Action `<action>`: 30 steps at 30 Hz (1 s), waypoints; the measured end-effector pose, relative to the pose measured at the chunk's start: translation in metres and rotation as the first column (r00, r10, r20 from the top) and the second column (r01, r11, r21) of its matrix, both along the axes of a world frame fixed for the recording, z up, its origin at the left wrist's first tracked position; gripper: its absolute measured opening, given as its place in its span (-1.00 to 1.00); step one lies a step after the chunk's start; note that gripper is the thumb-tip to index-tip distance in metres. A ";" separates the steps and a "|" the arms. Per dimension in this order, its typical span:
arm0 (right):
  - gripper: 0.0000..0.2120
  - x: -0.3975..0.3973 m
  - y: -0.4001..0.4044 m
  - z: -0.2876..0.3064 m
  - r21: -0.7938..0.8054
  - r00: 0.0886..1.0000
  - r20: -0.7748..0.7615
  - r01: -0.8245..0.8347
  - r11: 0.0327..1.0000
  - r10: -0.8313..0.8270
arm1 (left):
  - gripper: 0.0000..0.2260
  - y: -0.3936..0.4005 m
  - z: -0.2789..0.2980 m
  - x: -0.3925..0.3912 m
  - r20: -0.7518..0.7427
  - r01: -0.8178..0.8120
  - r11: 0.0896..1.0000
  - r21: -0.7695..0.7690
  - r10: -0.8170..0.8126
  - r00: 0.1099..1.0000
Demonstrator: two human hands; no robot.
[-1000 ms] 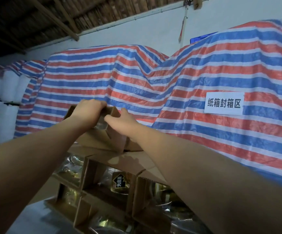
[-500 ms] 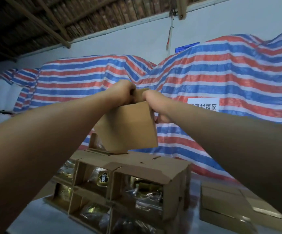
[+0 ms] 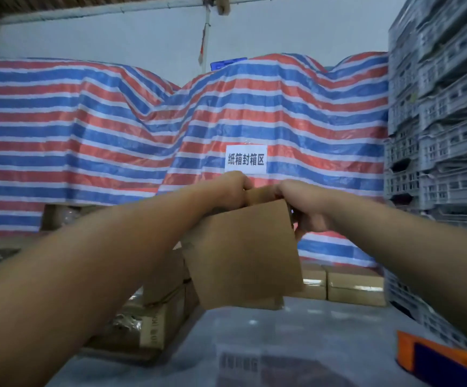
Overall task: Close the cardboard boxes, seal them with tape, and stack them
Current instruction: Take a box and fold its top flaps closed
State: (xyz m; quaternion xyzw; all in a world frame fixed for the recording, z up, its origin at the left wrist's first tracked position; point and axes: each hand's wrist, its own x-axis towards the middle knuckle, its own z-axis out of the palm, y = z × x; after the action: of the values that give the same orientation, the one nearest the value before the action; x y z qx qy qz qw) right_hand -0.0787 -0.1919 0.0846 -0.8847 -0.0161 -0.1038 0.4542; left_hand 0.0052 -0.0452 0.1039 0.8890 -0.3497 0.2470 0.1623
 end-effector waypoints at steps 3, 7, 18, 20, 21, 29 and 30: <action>-0.82 -0.009 -0.040 -0.038 0.141 0.995 -0.076 0.080 0.987 -0.070 | -0.82 -0.041 -0.035 -0.001 -0.108 0.049 0.996 0.081 -0.040 0.993; -0.85 -0.005 -0.087 -0.087 0.240 0.977 -0.174 0.163 0.957 -0.123 | -0.83 -0.081 -0.075 0.001 -0.159 0.110 0.972 0.206 -0.078 0.984; -0.71 0.002 -0.129 -0.158 0.359 0.963 -0.249 0.188 0.914 -0.100 | -0.88 -0.129 -0.128 0.025 -0.298 0.164 0.969 0.186 -0.103 0.949; -0.72 0.002 -0.130 -0.158 0.382 0.965 -0.241 0.193 0.904 -0.104 | -0.83 -0.117 -0.116 0.024 -0.297 0.196 0.976 0.098 -0.160 0.941; -0.72 0.002 -0.130 -0.159 0.393 0.966 -0.234 0.202 0.897 -0.115 | -0.81 -0.109 -0.110 0.024 -0.297 0.202 0.979 0.023 -0.186 0.937; -0.60 0.005 -0.120 -0.191 0.709 0.993 0.021 0.066 0.702 -0.115 | -0.73 -0.022 -0.162 -0.004 -0.347 0.030 0.672 -0.740 -0.420 0.839; -0.53 0.007 -0.118 -0.198 0.751 0.990 0.045 0.053 0.658 -0.131 | -0.72 -0.019 -0.179 -0.005 -0.389 -0.030 0.608 -0.793 -0.468 0.793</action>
State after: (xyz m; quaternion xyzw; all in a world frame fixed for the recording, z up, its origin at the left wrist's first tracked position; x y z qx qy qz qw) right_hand -0.0716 -0.3103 -0.1132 -0.6141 0.0513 -0.1659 0.7699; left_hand -0.0002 -0.0637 -0.0748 0.7118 -0.2591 0.0747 0.6485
